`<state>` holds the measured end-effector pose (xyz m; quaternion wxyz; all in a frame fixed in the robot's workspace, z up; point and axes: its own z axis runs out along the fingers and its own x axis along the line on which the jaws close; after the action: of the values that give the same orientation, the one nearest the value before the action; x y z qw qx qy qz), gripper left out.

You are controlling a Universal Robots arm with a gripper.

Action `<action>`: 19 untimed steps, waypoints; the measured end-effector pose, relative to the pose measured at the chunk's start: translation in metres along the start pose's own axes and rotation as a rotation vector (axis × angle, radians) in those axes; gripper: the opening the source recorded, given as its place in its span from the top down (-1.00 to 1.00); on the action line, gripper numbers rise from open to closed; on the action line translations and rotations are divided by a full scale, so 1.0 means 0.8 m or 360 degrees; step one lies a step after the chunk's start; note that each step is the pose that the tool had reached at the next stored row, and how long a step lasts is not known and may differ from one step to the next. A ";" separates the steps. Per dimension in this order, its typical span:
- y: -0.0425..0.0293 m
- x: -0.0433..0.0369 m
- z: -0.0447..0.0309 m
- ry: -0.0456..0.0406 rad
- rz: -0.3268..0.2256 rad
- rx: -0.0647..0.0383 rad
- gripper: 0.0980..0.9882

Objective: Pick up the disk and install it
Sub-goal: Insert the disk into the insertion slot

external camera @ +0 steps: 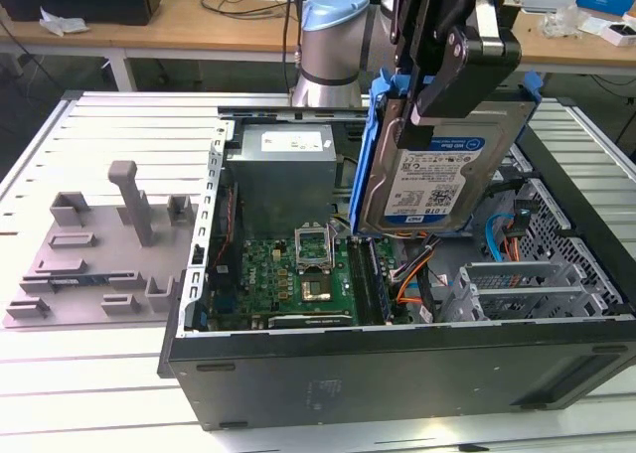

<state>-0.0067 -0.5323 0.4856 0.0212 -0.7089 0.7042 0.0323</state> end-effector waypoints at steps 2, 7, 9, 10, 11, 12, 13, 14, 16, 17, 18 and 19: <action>0.0000 0.000 0.0001 0.0000 0.0000 0.0000 0.40; -0.0178 0.008 -0.0004 0.0000 0.0000 -0.0001 0.40; -0.0322 0.014 -0.0009 0.0000 0.0000 -0.0001 0.40; -0.0360 0.015 -0.0010 0.0000 0.0000 -0.0001 0.40; -0.0414 0.017 -0.0010 0.0000 0.0000 -0.0001 0.40; -0.0461 0.019 -0.0010 0.0000 0.0000 -0.0001 0.40; -0.0565 0.021 -0.0008 0.0001 0.0000 -0.0001 0.40; -0.0658 0.022 -0.0005 0.0001 0.0000 -0.0001 0.40; -0.0758 0.023 -0.0002 0.0002 0.0000 -0.0001 0.40; -0.0851 0.024 0.0002 0.0004 0.0000 -0.0001 0.40; -0.0924 0.025 0.0007 0.0006 0.0000 -0.0001 0.40; -0.0968 0.025 0.0010 0.0008 0.0000 -0.0001 0.40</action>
<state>0.0708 -0.5518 0.4821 0.0193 -0.7090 0.7043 0.0309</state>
